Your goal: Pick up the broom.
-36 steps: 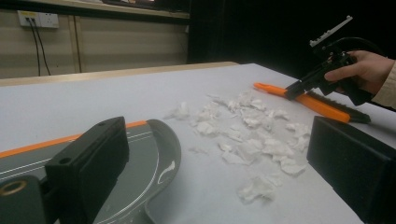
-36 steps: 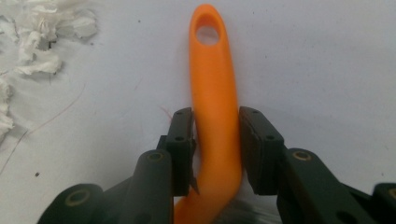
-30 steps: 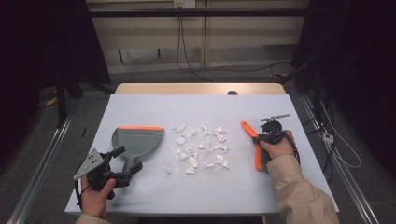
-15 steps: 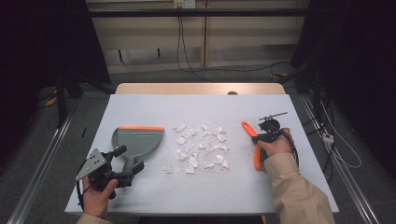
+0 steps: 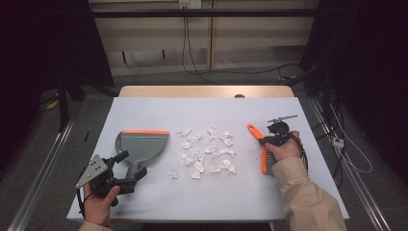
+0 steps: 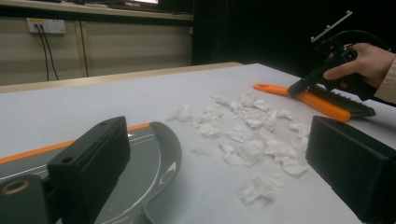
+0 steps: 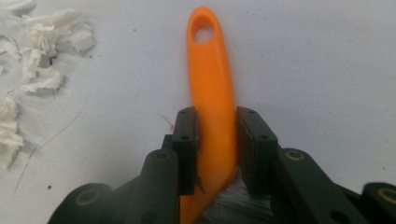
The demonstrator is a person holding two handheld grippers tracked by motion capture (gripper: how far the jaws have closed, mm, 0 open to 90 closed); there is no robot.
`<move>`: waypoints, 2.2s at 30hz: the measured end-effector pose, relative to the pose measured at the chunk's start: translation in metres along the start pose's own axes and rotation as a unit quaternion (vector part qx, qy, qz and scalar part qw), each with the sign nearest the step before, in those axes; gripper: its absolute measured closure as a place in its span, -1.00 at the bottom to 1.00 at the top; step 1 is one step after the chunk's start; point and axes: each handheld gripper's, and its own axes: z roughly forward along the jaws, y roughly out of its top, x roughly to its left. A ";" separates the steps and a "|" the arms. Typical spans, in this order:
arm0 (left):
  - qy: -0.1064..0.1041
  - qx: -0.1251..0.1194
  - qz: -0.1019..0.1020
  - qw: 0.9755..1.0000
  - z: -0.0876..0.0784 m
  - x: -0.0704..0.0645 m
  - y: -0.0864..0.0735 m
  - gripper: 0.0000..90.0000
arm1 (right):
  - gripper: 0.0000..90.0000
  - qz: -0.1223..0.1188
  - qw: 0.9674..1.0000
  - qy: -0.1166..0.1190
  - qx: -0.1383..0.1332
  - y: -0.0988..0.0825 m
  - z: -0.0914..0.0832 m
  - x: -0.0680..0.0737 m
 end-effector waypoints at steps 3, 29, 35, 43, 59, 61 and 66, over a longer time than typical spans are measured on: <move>0.000 0.000 0.000 1.000 0.000 0.000 0.000 -0.87 | 0.56 -0.033 0.999 -0.002 0.006 0.002 0.003 0.004; 0.005 -0.001 0.003 1.000 0.002 -0.005 0.003 -0.87 | 0.58 -0.044 0.999 0.000 -0.002 0.010 0.003 -0.002; -0.011 0.006 -0.008 1.000 0.013 -0.016 0.011 -0.87 | 0.58 -0.029 0.993 0.014 -0.117 0.001 -0.039 -0.009; -0.054 0.012 0.000 0.998 0.041 -0.045 0.029 -0.88 | 0.58 -0.030 0.976 0.021 -0.214 -0.016 -0.072 -0.005; -0.127 0.030 -0.004 0.991 0.124 -0.097 0.033 -0.93 | 0.58 -0.055 0.952 0.042 -0.298 -0.028 -0.103 0.012; -0.132 0.032 -0.006 0.991 0.133 -0.101 0.032 -0.92 | 0.58 -0.057 0.951 0.043 -0.301 -0.028 -0.103 0.013; -0.143 0.029 -0.007 0.989 0.149 -0.108 0.029 -0.85 | 0.58 -0.064 0.950 0.050 -0.300 -0.030 -0.105 0.023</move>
